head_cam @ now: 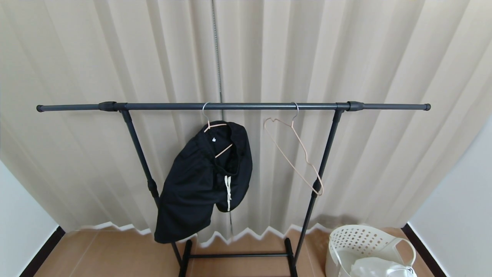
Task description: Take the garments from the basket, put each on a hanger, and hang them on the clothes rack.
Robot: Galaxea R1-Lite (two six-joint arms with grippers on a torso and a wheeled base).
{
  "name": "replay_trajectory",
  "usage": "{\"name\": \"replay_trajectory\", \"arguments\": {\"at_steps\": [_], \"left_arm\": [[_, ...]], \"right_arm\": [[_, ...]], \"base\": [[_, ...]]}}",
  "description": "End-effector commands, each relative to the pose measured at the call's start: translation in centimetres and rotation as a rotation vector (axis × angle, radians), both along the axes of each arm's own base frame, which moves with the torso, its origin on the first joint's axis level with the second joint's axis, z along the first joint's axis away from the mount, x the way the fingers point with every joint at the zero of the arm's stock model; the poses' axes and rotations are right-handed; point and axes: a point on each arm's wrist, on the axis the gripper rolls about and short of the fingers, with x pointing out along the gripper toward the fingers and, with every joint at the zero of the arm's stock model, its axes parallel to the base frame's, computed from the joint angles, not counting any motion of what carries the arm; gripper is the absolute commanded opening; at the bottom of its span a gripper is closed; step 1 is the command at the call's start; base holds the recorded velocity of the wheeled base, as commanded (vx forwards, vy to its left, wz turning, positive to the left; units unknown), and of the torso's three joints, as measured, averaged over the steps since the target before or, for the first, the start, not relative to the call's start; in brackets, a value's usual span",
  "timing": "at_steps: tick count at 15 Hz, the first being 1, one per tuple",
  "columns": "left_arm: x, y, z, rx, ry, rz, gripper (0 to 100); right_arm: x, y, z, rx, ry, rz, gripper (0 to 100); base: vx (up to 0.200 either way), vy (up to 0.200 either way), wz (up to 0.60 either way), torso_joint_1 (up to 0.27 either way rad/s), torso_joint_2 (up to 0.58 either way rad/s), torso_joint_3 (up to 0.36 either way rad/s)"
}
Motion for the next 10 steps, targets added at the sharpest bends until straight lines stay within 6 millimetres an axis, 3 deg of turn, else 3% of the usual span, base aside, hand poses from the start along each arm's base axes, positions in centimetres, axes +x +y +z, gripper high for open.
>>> {"name": "replay_trajectory", "arguments": {"at_steps": [1,4,7,10], "left_arm": [[-0.23,0.0,-0.04,-0.002,-0.029,0.024,100],[-0.22,0.1,-0.11,0.079,-0.048,0.067,100],[-0.28,0.29,-0.09,0.067,-0.049,-0.051,100],[-0.78,0.35,-0.21,0.077,-0.119,0.125,100]], "right_arm": [[0.05,-0.01,-0.01,0.006,0.004,-0.002,100],[0.04,-0.05,0.01,0.005,0.003,-0.022,100],[0.05,-0.05,-0.04,0.006,0.004,-0.024,100],[0.05,-0.1,-0.02,0.009,0.002,-0.047,100]], "base": [[0.0,0.0,0.0,0.0,0.0,0.0],[0.0,0.0,0.0,0.0,0.0,0.0],[0.0,0.0,0.0,0.0,0.0,0.0],[0.0,0.0,0.0,0.0,0.0,0.0]]}}
